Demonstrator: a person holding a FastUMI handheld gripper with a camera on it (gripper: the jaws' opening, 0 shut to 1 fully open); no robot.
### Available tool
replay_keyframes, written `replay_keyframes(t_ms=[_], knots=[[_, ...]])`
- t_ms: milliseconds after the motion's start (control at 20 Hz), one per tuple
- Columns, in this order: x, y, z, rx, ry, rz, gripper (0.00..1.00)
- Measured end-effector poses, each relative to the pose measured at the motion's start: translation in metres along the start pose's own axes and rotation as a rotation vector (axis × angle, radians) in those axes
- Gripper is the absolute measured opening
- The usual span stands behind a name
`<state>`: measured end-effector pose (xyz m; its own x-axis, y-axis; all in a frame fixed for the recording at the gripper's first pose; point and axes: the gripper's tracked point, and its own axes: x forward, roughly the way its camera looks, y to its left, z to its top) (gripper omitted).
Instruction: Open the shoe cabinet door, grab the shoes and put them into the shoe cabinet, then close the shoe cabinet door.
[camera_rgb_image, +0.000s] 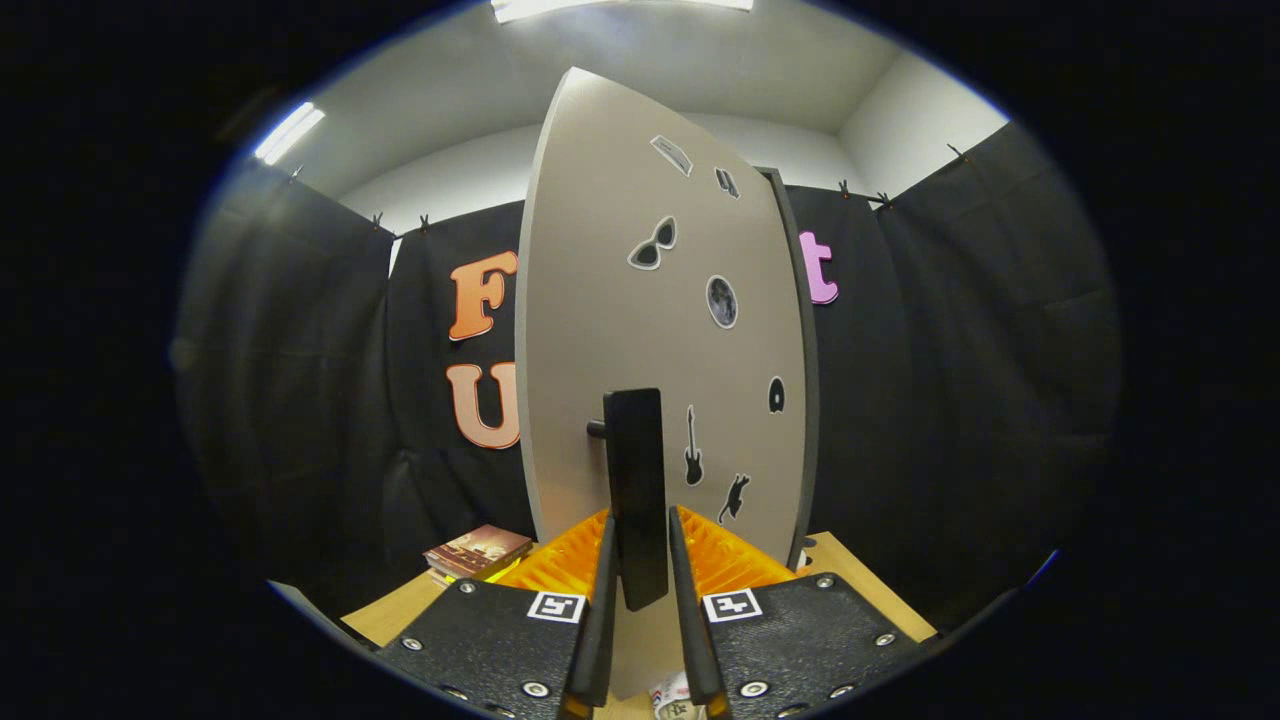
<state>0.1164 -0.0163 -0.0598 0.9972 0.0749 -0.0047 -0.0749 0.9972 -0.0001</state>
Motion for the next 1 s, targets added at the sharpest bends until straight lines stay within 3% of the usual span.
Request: replay_keyframes(t_ms=[600,900,1000], knots=[[-0.056,-0.124,0.003,-0.030,-0.017,-0.131,0.32],[-0.067,-0.213,-0.005,0.034,0.002,-0.232,0.31],[-0.076,-0.228,-0.007,0.070,0.001,-0.211,0.28]])
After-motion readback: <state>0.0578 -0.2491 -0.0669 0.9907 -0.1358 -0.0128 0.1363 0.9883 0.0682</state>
